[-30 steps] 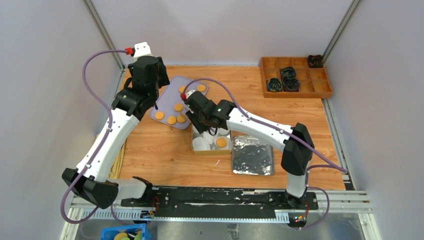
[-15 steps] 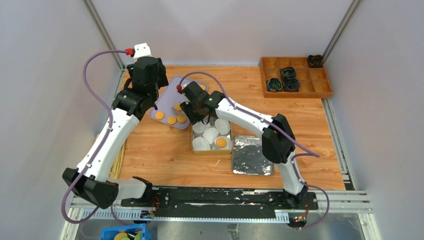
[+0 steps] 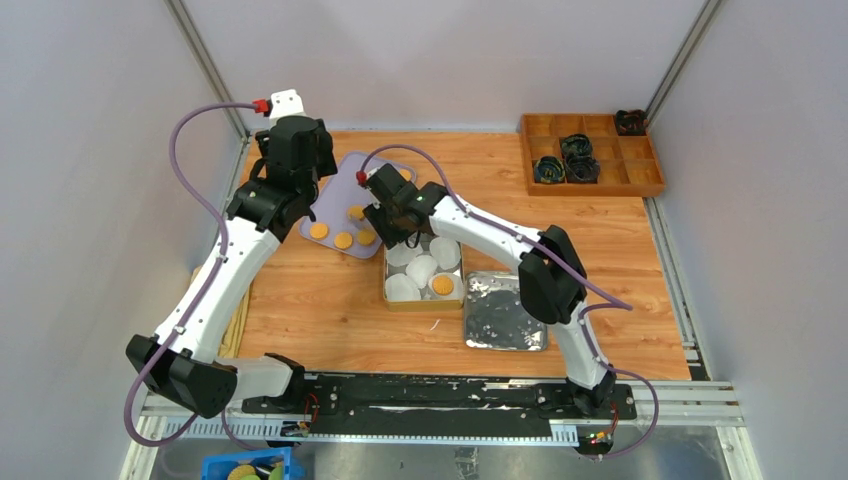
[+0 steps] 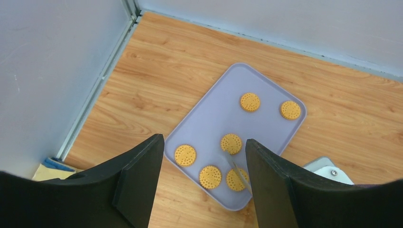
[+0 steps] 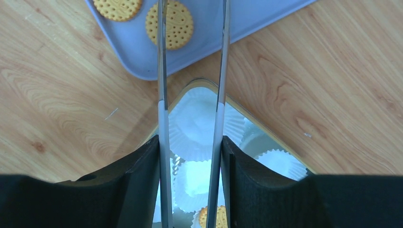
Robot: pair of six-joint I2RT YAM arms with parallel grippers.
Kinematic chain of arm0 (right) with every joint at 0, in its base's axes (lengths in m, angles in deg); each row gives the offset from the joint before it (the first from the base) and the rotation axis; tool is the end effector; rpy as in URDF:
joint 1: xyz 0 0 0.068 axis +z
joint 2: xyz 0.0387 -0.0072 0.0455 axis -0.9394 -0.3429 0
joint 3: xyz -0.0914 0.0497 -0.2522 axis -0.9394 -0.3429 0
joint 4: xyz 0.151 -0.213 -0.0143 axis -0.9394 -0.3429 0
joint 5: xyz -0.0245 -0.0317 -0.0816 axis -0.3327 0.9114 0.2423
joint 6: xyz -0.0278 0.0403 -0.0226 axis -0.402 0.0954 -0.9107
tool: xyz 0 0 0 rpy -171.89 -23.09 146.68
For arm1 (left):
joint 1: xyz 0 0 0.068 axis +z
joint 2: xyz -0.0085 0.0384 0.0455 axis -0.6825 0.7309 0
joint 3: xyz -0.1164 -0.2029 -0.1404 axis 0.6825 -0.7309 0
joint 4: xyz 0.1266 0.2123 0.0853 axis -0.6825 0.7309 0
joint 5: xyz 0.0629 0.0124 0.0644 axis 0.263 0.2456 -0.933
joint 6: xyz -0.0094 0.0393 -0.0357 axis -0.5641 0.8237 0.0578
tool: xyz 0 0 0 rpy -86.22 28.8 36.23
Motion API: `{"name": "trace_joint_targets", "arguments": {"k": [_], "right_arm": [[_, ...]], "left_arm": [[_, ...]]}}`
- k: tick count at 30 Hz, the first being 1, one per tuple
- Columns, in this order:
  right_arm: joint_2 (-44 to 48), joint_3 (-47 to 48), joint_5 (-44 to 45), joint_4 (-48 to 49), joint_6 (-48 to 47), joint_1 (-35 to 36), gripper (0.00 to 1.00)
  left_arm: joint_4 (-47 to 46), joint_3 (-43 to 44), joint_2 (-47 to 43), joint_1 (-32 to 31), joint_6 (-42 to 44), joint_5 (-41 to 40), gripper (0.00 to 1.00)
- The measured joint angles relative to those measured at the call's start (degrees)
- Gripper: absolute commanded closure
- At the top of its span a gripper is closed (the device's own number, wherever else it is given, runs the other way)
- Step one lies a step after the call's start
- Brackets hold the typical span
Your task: Pack the cookies
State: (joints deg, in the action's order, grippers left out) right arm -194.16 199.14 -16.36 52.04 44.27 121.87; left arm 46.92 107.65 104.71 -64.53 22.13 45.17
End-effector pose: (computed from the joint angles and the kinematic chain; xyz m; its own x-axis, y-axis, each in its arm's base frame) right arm 0.3005 0.3797 0.2665 -0.5579 -0.4733 -0.6817 -0.6826 0.7289 0.0526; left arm 0.2574 -0.0792 0.4227 -0.2812 -0.1619 -0.9459 -0.3038 0.9500 -0.0723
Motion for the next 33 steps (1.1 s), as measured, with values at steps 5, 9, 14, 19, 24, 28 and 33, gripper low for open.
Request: {"name": "trace_joint_targets", "arguments": {"k": [5,9,14,19,24,28,33], "right_arm": [[-0.98,1.33,1.38,-0.24,-0.22,-0.31,0.5],[-3.67,4.68,1.73,-0.26,-0.44,-0.35,0.5],[-7.17,8.11,1.51,-0.85,-0.46,-0.35,0.56],[-8.02,8.52,1.53,-1.44,-0.42,-0.55,0.82],[-7.93,9.11,1.62,-1.95,-0.42,-1.2,0.9],[-7.41,9.01,1.79,-2.1,-0.5,-1.46,0.92],[-1.64,5.66,2.03,-2.1,-0.81,-1.49,0.93]], "left_arm": [[-0.52,-0.52,-0.66,0.02,0.0,0.57,0.3],[-0.7,-0.85,-1.44,0.02,0.02,0.63,0.3],[-0.94,-0.96,-1.6,0.07,0.2,0.61,0.3],[-1.11,-1.44,-1.6,0.07,0.2,0.66,0.3],[-1.18,-1.62,-1.6,0.07,0.2,1.01,0.3],[-1.27,-1.62,-1.6,0.07,0.17,1.44,0.3],[-1.31,-1.62,-1.6,0.07,0.2,1.51,0.3]]}}
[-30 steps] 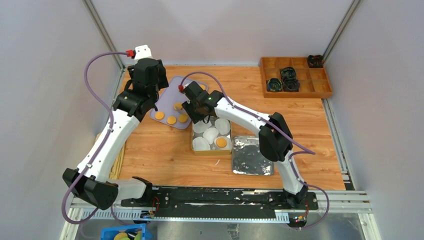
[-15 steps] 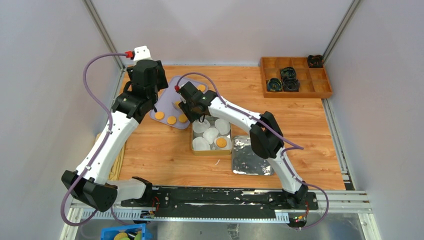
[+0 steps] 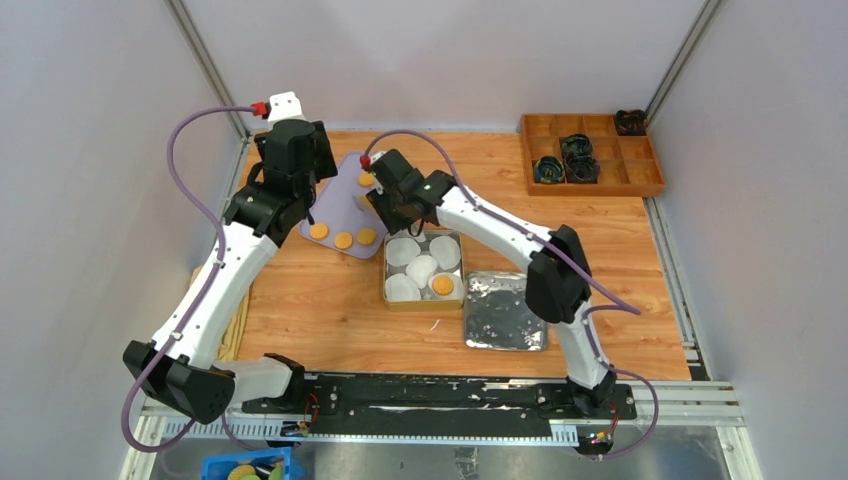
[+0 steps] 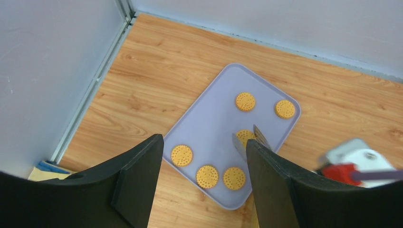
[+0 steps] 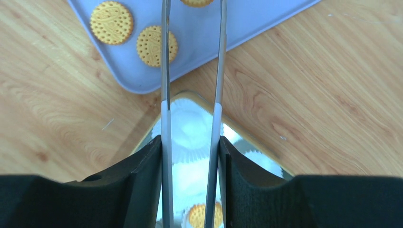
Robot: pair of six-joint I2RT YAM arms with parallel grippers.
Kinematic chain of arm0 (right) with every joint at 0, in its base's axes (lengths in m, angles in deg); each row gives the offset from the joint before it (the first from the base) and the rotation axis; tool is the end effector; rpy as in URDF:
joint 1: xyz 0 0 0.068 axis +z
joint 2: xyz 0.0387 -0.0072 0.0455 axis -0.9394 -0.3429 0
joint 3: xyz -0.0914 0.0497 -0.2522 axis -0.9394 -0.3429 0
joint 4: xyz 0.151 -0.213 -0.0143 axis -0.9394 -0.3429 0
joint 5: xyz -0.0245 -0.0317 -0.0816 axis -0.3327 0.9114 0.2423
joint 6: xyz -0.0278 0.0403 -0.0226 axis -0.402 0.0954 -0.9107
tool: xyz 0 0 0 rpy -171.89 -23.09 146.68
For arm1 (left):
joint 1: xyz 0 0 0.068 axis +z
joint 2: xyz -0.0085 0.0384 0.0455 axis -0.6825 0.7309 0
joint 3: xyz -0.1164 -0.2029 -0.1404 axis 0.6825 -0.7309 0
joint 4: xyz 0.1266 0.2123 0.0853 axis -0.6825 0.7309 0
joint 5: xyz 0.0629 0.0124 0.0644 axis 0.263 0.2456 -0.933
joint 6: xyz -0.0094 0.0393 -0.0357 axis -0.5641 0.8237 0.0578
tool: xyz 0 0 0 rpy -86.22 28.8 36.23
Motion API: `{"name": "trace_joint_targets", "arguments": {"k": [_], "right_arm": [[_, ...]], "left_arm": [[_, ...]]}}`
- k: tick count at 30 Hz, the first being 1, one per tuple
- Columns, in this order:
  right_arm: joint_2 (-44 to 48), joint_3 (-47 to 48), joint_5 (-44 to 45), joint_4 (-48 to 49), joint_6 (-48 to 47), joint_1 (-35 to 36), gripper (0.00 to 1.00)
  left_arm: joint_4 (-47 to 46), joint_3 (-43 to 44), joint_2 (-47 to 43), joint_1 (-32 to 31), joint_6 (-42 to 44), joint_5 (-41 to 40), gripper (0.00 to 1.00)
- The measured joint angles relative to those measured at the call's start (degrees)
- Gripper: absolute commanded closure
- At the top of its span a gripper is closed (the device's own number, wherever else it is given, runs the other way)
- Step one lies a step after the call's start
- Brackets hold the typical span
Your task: Pack the cookies
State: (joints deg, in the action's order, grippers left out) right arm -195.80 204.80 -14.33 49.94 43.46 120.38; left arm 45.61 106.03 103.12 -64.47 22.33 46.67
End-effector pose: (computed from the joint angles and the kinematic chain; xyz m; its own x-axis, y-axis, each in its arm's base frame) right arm 0.3162 0.3770 0.2827 -0.5434 -0.4489 -0.7094 -0.6543 0.7559 0.0229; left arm 0.2521 -0.0776 0.4222 -0.2698 -0.1687 -0.9480 -0.2794 0.9559 -0.0906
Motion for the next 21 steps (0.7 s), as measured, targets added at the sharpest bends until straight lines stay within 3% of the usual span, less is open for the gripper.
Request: {"name": "trace_joint_targets", "arguments": {"k": [14,21], "right_arm": [[36.59,-28.44,0.24,1.22,0.46,1.75,0.94],[46.25,-38.82,0.2,-3.43,3.85,6.78,0.94]], "left_arm": [[-0.02,1.11,0.76,0.0,-0.31,1.07,0.3],[-0.02,1.11,1.25,0.0,-1.4,3.39,0.3]]}}
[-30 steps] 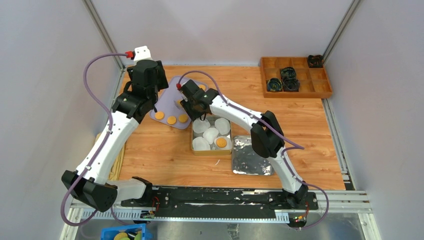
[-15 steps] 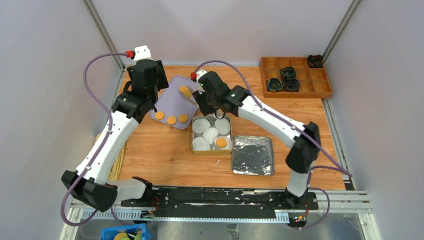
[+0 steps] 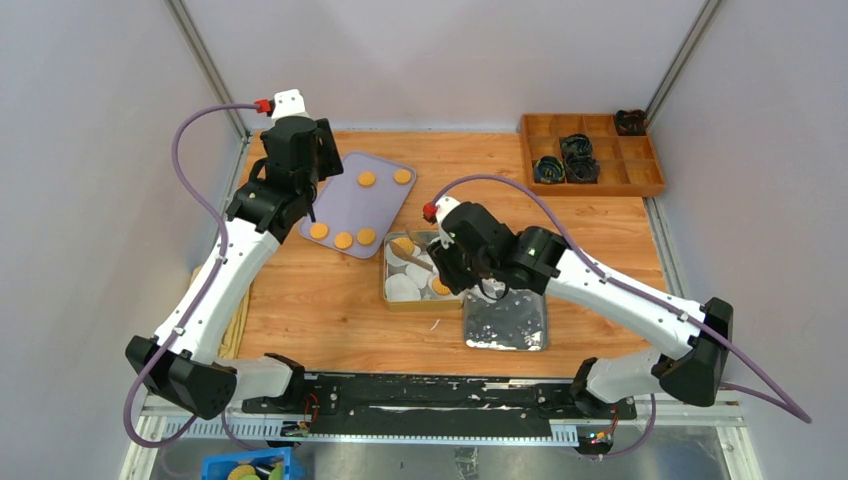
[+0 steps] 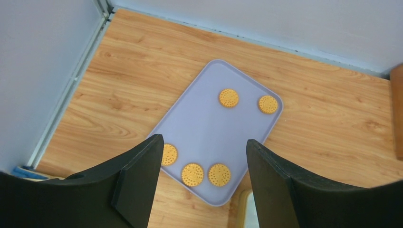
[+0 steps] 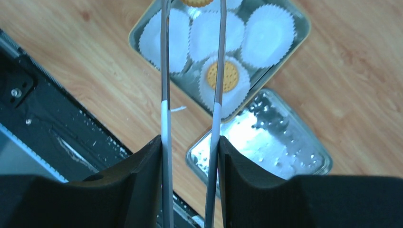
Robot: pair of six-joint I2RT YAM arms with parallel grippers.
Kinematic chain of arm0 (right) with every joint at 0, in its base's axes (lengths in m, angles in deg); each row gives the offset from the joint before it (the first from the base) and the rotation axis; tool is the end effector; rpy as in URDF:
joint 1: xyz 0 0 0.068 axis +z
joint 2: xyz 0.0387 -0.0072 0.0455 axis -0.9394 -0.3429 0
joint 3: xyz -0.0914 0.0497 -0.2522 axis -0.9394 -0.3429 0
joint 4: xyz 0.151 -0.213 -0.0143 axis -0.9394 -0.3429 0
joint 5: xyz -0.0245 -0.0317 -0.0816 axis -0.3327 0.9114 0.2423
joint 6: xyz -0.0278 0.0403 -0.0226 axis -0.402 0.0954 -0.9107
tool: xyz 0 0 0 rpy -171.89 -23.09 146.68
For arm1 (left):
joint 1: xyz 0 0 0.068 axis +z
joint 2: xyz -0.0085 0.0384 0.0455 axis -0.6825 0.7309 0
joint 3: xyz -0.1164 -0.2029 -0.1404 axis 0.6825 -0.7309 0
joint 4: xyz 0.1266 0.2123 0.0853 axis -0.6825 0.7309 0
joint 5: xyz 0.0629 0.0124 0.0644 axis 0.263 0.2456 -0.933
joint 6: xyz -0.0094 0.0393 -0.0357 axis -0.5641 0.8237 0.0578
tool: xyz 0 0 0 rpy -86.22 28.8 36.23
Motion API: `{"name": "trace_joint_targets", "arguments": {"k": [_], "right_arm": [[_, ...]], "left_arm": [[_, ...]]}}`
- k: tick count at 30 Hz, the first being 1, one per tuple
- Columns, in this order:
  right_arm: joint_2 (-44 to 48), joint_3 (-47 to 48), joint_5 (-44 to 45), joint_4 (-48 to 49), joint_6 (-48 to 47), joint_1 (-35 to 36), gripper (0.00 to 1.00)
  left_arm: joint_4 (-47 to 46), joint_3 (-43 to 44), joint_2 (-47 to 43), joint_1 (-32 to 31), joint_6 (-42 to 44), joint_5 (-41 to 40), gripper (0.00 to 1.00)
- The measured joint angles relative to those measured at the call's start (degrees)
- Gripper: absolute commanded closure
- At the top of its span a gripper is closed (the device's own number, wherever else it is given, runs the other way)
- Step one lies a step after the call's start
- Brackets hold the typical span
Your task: Pack the cookies
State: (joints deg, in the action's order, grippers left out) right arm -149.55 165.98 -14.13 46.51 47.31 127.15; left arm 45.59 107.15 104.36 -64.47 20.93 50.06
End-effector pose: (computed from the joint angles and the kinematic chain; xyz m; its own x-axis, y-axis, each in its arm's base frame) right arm 0.1589 0.2397 0.3561 -0.5072 -0.4202 -0.7524 -0.7058 0.7036 0.0829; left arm 0.2576 -0.0817 0.4230 -0.2826 -0.1955 -0.9391 -0.2344 0.9634 -0.1301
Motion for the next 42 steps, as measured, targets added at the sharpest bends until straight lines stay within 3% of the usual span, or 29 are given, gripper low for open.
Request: {"name": "trace_joint_targets", "arguments": {"k": [13,42], "right_arm": [[0.28,-7.48,-0.55,-2.16,6.97,5.86,0.93],[-5.68,-3.37,0.68,-3.32,6.71,9.2,0.89]], "left_arm": [[0.0,-0.37,-0.02,0.0,-1.66,2.64,0.3],[0.02,-0.48,-0.07,0.04,-1.62,2.45,0.29]]}}
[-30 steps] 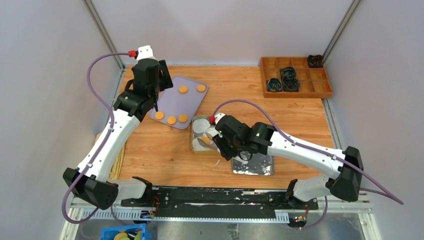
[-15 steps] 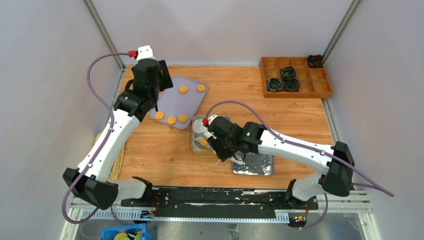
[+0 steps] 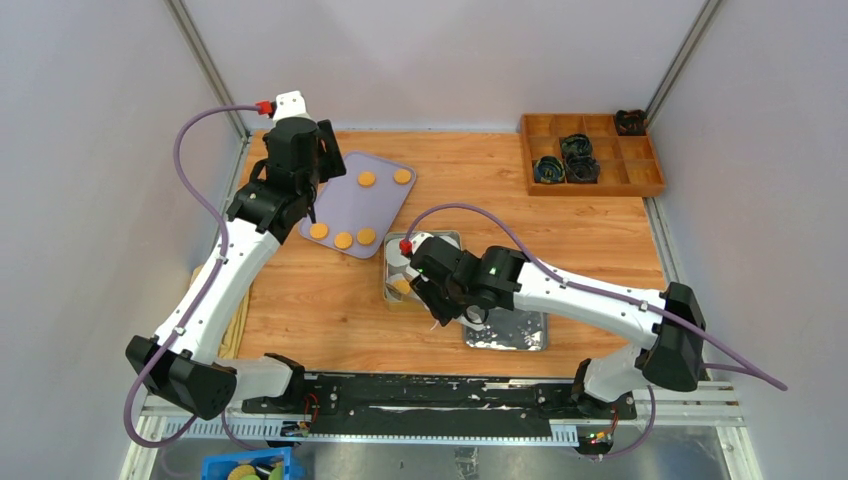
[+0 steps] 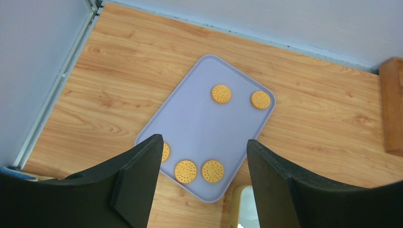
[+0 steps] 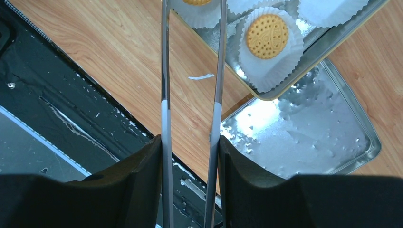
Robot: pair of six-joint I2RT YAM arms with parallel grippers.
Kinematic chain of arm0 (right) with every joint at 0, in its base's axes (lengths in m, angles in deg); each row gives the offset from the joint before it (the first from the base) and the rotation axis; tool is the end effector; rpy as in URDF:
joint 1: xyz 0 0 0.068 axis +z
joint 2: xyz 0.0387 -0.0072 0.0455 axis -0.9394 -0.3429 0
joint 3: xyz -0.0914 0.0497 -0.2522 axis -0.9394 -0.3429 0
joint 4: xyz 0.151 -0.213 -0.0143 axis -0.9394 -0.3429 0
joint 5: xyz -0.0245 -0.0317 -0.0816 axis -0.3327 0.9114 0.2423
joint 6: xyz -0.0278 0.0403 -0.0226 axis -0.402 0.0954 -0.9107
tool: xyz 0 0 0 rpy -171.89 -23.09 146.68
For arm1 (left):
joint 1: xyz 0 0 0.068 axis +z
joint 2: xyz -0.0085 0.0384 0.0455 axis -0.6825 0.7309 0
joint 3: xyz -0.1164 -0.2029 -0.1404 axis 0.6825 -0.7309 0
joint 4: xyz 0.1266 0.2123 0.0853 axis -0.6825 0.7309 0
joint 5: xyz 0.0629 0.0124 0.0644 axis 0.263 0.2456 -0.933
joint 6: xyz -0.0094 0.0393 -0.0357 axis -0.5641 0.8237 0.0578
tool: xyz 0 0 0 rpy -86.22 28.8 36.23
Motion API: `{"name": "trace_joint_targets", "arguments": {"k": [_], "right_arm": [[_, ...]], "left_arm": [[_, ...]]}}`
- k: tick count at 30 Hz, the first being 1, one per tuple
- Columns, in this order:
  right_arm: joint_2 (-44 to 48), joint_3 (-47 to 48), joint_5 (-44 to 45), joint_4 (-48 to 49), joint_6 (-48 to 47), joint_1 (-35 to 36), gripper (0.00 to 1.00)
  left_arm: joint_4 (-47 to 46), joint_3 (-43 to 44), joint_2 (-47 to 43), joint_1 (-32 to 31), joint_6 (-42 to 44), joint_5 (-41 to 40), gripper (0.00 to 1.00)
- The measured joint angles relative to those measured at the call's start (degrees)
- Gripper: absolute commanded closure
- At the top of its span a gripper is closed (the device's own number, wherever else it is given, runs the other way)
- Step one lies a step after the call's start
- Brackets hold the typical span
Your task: Pack the cookies
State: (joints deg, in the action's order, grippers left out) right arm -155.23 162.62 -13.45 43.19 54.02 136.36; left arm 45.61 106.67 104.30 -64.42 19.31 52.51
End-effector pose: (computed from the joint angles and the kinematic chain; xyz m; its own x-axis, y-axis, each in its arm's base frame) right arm 0.1247 0.2751 0.3056 -0.5814 -0.5547 -0.5952 -0.7373 0.6685 0.0971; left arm 0.2579 -0.0830 0.4201 -0.2966 -0.2228 -0.9286 -0.2071 0.9643 -0.1653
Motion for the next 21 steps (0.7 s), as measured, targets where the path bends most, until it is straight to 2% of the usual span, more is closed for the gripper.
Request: {"name": "trace_joint_targets", "arguments": {"k": [7,19,21], "right_arm": [[-0.94,0.0,1.7,-0.48,0.02,0.0,0.6],[-1.03,0.11,2.43,-0.79,0.04,0.09,0.52],[-1.03,0.59,2.43,-0.79,0.04,0.09,0.48]], "left_arm": [[-0.02,-0.57,0.0,0.0,0.11,0.09,0.29],[-0.02,-0.61,0.0,0.0,0.85,1.07,0.27],[-0.02,-0.61,0.0,0.0,0.87,1.2,0.25]]}}
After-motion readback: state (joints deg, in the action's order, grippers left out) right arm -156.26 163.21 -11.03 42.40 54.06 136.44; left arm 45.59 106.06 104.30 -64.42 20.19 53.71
